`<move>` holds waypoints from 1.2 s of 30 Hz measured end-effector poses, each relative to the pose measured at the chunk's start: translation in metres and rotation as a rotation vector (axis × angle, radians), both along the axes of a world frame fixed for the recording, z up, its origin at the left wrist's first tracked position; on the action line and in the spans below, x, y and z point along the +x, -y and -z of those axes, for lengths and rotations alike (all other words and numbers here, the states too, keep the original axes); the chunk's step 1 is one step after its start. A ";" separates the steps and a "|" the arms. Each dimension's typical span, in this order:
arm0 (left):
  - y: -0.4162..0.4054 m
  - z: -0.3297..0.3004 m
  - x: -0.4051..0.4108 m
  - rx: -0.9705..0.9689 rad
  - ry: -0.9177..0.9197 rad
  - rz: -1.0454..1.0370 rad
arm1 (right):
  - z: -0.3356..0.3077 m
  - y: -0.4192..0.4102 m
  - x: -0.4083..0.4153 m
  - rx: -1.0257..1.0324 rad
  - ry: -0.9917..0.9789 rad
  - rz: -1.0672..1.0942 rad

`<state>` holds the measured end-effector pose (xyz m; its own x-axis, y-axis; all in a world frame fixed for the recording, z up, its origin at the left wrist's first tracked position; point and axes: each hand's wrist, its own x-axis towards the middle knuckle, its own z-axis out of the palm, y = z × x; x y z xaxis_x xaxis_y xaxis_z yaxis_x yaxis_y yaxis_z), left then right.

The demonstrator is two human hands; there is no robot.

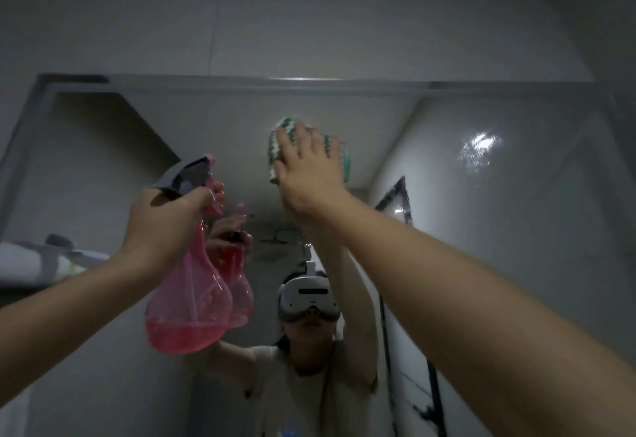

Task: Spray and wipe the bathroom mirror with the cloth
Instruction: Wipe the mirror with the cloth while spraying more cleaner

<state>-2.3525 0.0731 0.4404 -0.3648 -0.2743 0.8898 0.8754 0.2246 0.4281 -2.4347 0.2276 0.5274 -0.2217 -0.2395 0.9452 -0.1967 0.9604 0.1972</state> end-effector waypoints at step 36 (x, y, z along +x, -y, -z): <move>-0.003 0.130 0.013 0.060 0.264 0.004 | 0.191 0.001 -0.001 0.244 0.088 0.067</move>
